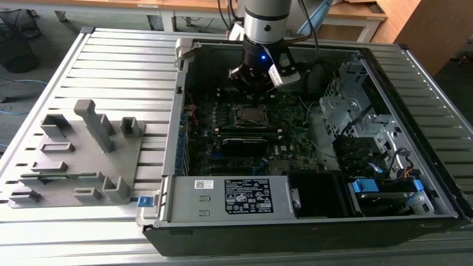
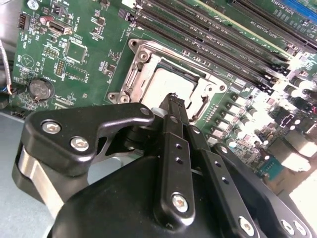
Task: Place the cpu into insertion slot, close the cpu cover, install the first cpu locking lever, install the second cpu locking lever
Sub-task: 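Install the first cpu locking lever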
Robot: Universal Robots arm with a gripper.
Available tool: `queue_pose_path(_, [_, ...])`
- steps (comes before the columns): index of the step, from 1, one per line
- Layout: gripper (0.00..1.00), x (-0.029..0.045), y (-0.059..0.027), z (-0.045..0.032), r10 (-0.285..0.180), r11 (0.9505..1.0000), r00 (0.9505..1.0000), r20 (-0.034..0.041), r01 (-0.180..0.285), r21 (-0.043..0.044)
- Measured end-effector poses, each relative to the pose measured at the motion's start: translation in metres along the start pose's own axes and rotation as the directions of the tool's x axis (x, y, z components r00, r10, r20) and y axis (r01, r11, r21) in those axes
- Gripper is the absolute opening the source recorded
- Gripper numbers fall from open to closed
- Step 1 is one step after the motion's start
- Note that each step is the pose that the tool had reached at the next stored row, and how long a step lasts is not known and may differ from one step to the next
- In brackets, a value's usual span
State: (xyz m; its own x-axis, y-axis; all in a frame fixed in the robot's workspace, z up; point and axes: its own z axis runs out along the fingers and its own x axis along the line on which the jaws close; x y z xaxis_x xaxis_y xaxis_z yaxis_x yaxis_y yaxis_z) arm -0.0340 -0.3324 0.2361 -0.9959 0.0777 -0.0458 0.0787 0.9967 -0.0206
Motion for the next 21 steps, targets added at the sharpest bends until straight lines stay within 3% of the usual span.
queue_pose_path(6, [0.11, -0.0003, -0.0002, -0.0075, 0.000, 1.0000, 1.0000, 0.0000, 0.000, 0.0000])
queue_pose_path(14, [0.11, 0.0000, -0.0002, -0.0080, 0.000, 1.0000, 1.0000, -0.0001, 0.000, 0.0008])
queue_pose_path(21, [0.11, 0.0141, -0.0011, -0.0079, 0.000, 1.0000, 1.0000, 0.0046, 0.000, 0.0002])
